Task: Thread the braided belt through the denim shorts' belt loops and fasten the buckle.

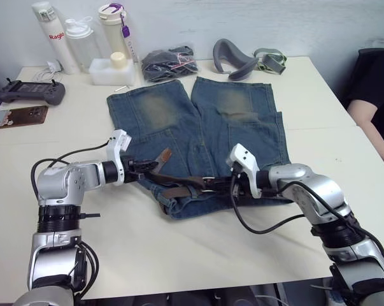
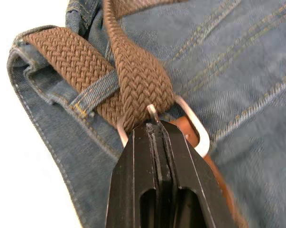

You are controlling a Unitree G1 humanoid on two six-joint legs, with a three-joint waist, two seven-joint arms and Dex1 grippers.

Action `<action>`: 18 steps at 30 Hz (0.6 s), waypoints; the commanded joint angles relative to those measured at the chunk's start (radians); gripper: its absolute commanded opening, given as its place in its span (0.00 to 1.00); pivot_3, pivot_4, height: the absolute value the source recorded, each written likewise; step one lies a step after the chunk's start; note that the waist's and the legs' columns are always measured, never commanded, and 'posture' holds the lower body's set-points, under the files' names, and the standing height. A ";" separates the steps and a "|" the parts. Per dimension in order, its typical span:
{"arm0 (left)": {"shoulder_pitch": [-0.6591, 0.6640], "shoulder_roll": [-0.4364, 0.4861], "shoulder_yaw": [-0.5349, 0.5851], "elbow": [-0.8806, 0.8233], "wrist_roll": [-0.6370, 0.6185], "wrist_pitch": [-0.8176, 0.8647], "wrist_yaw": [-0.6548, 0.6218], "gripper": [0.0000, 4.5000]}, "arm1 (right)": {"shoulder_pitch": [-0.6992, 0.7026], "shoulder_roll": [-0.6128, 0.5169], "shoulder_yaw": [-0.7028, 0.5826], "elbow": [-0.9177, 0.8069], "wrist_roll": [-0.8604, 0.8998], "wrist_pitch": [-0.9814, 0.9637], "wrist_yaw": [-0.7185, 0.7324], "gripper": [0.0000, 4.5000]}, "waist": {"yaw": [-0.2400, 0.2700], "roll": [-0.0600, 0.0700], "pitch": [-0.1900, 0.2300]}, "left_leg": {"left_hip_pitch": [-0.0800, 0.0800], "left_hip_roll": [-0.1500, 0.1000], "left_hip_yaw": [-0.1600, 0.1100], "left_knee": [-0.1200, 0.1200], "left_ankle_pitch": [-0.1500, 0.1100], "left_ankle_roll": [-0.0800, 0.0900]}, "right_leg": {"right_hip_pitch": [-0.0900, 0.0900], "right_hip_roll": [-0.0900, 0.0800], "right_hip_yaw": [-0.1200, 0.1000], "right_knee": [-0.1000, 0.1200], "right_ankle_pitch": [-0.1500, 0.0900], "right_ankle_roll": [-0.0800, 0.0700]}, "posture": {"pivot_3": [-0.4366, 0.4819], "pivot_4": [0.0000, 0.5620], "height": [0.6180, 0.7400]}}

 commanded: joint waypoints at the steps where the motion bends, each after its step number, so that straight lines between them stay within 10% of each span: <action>1: 0.044 -0.008 0.012 -0.011 0.021 -0.123 0.011 0.00 | -0.012 0.023 0.047 0.047 -0.040 -0.036 0.019 0.02 | -0.002 0.000 0.000 | 0.001 0.000 0.000 0.000 0.000 0.000 | 0.000 0.000 0.000 0.000 0.000 0.000 | 0.48 0.27 1.00; 9: 0.111 -0.100 0.053 -0.008 0.044 -0.424 0.059 0.00 | -0.010 -0.002 0.062 0.047 -0.060 -0.017 0.063 0.02 | 0.001 -0.001 -0.001 | 0.009 0.000 0.003 -0.002 -0.001 0.001 | 0.006 -0.004 0.000 0.000 0.000 0.000 | 0.48 0.27 1.00; 18: 0.155 -0.102 0.007 -0.089 -0.020 -0.351 0.014 0.00 | -0.056 0.016 0.116 0.132 -0.081 0.013 0.122 0.02 | -0.001 -0.002 -0.001 | 0.013 0.000 0.008 -0.005 -0.002 0.001 | 0.007 -0.004 0.000 0.000 0.000 0.000 | 0.48 0.27 1.00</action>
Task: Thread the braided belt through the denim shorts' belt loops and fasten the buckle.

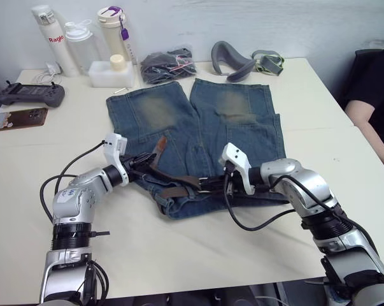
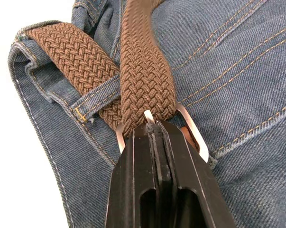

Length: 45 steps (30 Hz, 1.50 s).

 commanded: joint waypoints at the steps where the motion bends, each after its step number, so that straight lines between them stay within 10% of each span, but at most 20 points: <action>1: 0.012 0.006 -0.010 -0.064 -0.038 0.031 -0.019 0.00 | 0.007 0.006 0.080 0.052 -0.026 0.059 0.039 0.02 | 0.001 0.000 0.000 | 0.000 0.000 0.000 0.000 0.000 0.000 | 0.000 0.000 0.000 0.000 0.000 0.000 | 0.48 0.27 1.00; 10: 0.041 -0.004 -0.004 -0.088 -0.064 0.053 -0.023 0.00 | -0.085 0.061 0.310 0.241 -0.157 0.114 0.113 0.02 | -0.009 -0.011 -0.018 | 0.006 0.002 0.002 -0.006 -0.001 -0.001 | 0.001 -0.001 0.000 0.000 -0.001 -0.003 | 0.48 0.27 1.00; 23: 0.001 -0.016 0.061 -0.105 -0.168 0.119 -0.004 0.00 | -0.126 0.160 0.539 0.425 -0.429 0.056 0.138 0.02 | -0.039 -0.010 -0.057 | 0.068 0.017 0.001 -0.031 -0.020 -0.024 | 0.055 0.001 -0.010 -0.015 -0.013 -0.023 | 0.48 0.27 1.00; 31: -0.196 -0.009 0.112 -0.019 -0.299 0.254 -0.005 0.00 | -0.082 0.164 0.566 0.466 -0.532 0.021 0.138 0.02 | -0.036 -0.009 -0.076 | 0.091 0.017 -0.011 -0.040 -0.022 -0.029 | 0.083 -0.001 -0.018 -0.033 -0.021 -0.039 | 0.48 0.27 1.00; 39: -0.477 -0.035 -0.115 0.066 -0.306 0.262 -0.308 0.00 | -0.033 0.171 0.590 0.475 -0.604 -0.081 0.129 0.02 | -0.040 -0.008 -0.079 | 0.091 0.016 -0.012 -0.045 -0.022 -0.031 | 0.087 0.000 -0.018 -0.036 -0.021 -0.040 | 0.48 0.27 1.00; 45: -0.787 -0.173 -0.160 0.424 -0.203 0.072 -0.396 0.00 | 0.024 0.165 0.598 0.452 -0.642 -0.112 0.152 0.02 | -0.042 -0.005 -0.079 | 0.091 0.015 -0.012 -0.045 -0.022 -0.032 | 0.087 0.000 -0.018 -0.038 -0.021 -0.039 | 0.48 0.27 1.00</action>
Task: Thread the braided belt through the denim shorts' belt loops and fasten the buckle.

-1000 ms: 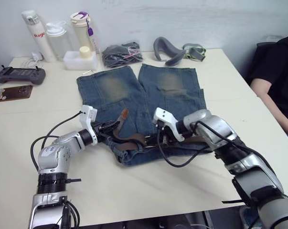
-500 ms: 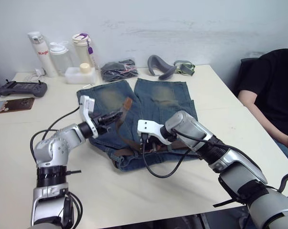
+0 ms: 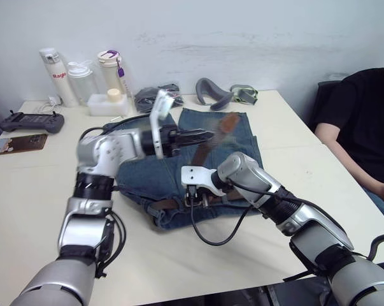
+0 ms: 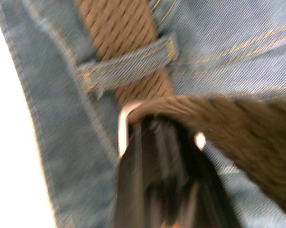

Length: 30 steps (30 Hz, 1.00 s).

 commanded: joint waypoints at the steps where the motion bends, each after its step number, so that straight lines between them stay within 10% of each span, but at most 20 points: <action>1: -0.236 -0.068 0.069 0.160 0.008 -0.200 -0.083 0.00 | 0.222 -0.024 0.233 0.188 -0.138 0.065 -0.017 0.02 | -0.001 0.001 0.001 | 0.000 0.000 0.000 0.000 0.000 0.000 | 0.000 0.000 0.000 0.000 0.000 0.000 | 0.48 0.27 1.00; 10: -0.580 -0.202 0.159 0.746 0.202 -0.686 0.225 0.00 | 0.261 -0.017 0.226 0.178 -0.146 0.059 0.013 0.02 | 0.012 0.004 0.004 | -0.002 -0.001 -0.001 -0.001 0.000 0.001 | -0.002 0.000 0.001 -0.003 0.001 0.006 | 0.48 0.27 1.00; 19: -0.717 -0.255 0.161 0.856 0.367 -0.932 0.345 0.00 | 0.312 0.002 0.215 0.239 -0.172 -0.024 -0.004 0.02 | 0.016 0.003 0.005 | -0.002 -0.001 -0.003 -0.002 0.000 0.000 | -0.003 0.000 -0.002 -0.006 0.002 0.014 | 0.48 0.27 1.00; 24: -0.695 -0.239 -0.050 0.871 0.692 -1.148 0.496 0.00 | 0.322 0.022 0.193 0.291 -0.193 -0.113 -0.022 0.02 | 0.013 0.002 0.004 | -0.002 -0.001 -0.003 -0.011 -0.001 0.000 | -0.001 0.000 -0.003 -0.017 0.003 0.014 | 0.48 0.27 1.00; 30: -0.641 -0.309 0.174 0.852 0.461 -1.066 0.027 0.00 | 0.336 0.038 0.147 0.315 -0.199 -0.204 -0.043 0.02 | 0.004 0.008 0.010 | -0.003 -0.001 -0.009 -0.017 -0.001 -0.001 | -0.004 0.000 -0.014 -0.025 0.006 0.014 | 0.48 0.27 1.00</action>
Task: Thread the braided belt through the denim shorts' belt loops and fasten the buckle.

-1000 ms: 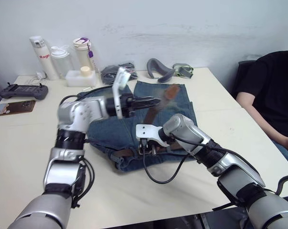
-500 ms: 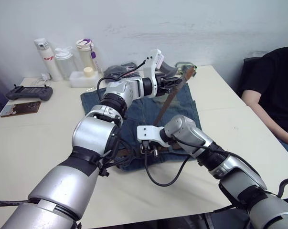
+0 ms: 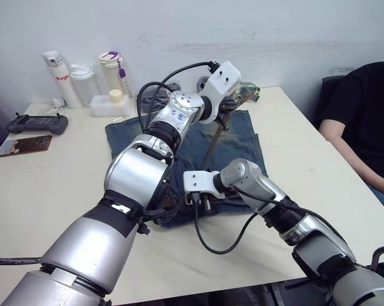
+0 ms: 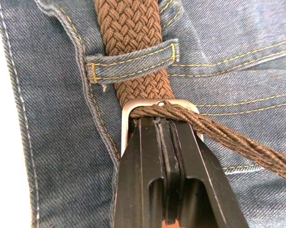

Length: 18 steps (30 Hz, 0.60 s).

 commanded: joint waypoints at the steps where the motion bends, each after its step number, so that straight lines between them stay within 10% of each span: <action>1: -0.117 -0.060 0.229 -0.180 -0.274 -0.021 -0.355 0.00 | 0.223 0.028 0.224 0.347 -0.116 0.035 0.023 0.02 | -0.005 0.003 0.004 | 0.000 0.000 -0.003 0.000 0.000 0.000 | 0.000 0.000 -0.003 -0.001 0.000 0.000 | 0.48 0.27 1.00; 4: -0.113 -0.087 0.282 -0.182 -0.308 0.021 -0.440 0.00 | 0.221 0.032 0.222 0.349 -0.119 0.027 0.027 0.02 | -0.012 0.009 0.009 | 0.000 -0.005 -0.014 0.001 0.000 0.000 | -0.001 -0.002 -0.021 -0.002 0.001 -0.001 | 0.48 0.27 1.00; 11: -0.135 -0.064 0.284 -0.136 -0.212 0.081 -0.005 0.00 | 0.212 0.042 0.218 0.354 -0.126 0.024 0.043 0.02 | -0.006 0.015 0.012 | -0.001 -0.015 -0.038 -0.001 0.000 0.000 | 0.002 -0.002 -0.015 -0.001 0.012 0.019 | 0.48 0.27 1.00; 18: -0.096 -0.029 0.270 -0.157 -0.199 0.220 -0.118 0.00 | 0.228 0.054 0.152 0.349 -0.106 0.031 -0.005 0.02 | -0.005 0.015 0.012 | 0.000 -0.017 -0.048 -0.001 0.000 0.000 | 0.003 -0.002 -0.022 -0.001 0.012 0.018 | 0.48 0.27 1.00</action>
